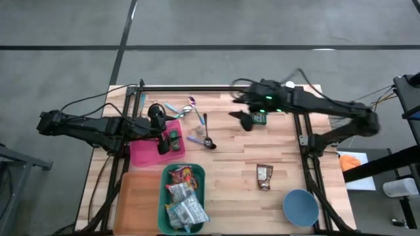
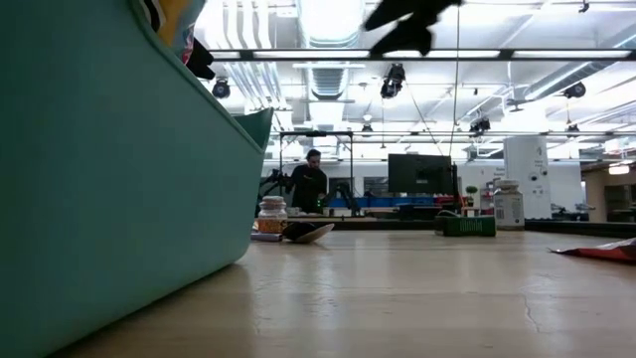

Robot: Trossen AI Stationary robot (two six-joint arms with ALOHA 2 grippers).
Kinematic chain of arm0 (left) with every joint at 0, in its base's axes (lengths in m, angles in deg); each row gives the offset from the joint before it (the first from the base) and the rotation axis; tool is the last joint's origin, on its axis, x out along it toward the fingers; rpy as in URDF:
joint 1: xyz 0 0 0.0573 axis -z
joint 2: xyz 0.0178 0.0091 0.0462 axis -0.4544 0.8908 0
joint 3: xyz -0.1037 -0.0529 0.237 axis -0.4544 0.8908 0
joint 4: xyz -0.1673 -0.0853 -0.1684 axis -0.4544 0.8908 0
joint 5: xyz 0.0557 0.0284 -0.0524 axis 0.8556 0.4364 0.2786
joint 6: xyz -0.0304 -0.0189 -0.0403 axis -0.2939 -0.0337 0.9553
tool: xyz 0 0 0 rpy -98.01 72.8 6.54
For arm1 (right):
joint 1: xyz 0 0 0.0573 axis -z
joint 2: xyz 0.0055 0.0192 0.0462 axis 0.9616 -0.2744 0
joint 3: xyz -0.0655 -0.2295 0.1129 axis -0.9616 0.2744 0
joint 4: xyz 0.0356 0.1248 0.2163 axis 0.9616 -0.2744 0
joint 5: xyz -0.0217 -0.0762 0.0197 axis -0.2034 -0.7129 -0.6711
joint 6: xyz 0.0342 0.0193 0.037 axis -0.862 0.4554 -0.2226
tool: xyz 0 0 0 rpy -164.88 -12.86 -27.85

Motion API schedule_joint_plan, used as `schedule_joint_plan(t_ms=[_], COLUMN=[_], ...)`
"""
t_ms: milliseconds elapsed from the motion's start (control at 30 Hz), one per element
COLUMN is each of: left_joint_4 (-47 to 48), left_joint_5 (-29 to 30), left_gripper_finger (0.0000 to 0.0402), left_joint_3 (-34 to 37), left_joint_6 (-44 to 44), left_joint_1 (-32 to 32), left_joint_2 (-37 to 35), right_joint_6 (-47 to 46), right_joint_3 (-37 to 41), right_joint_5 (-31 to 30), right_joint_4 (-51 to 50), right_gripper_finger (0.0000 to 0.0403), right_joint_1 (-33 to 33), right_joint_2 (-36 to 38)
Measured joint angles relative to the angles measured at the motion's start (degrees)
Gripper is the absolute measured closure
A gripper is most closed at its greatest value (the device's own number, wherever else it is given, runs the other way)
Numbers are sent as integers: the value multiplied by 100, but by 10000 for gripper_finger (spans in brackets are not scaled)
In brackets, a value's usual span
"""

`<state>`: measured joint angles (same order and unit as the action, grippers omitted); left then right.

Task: Pick & Place Food Item
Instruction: Put the brown seasoning bottle into the pink bin

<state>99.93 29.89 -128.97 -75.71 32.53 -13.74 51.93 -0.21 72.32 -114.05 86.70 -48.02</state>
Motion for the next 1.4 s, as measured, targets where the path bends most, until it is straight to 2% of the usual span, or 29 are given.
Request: schedule_joint_plan(t_ms=[333, 533, 700, 967, 1400], left_joint_4=[0, 1, 37, 42, 42], left_joint_5=[-2, -1, -2, -2, -2], left_gripper_finger=[18, 18, 18, 18, 18], left_joint_3=[0, 0, 0, 0, 0], left_joint_6=[0, 0, 0, 0, 0], left_joint_1=[0, 0, 1, -1, 0], left_joint_2=[1, -1, -1, 1, 0], right_joint_6=[-130, -170, -344, -344, -322], right_joint_3=[2193, 3042, 3537, 3821, 3823], right_joint_5=[2, 39, 52, 63, 61], right_joint_4=[355, 347, 356, 370, 371], right_gripper_finger=[117, 117, 117, 117, 117], right_joint_1=[0, 0, 0, 0, 0], right_joint_2=[2699, 4021, 4813, 5469, 5518])
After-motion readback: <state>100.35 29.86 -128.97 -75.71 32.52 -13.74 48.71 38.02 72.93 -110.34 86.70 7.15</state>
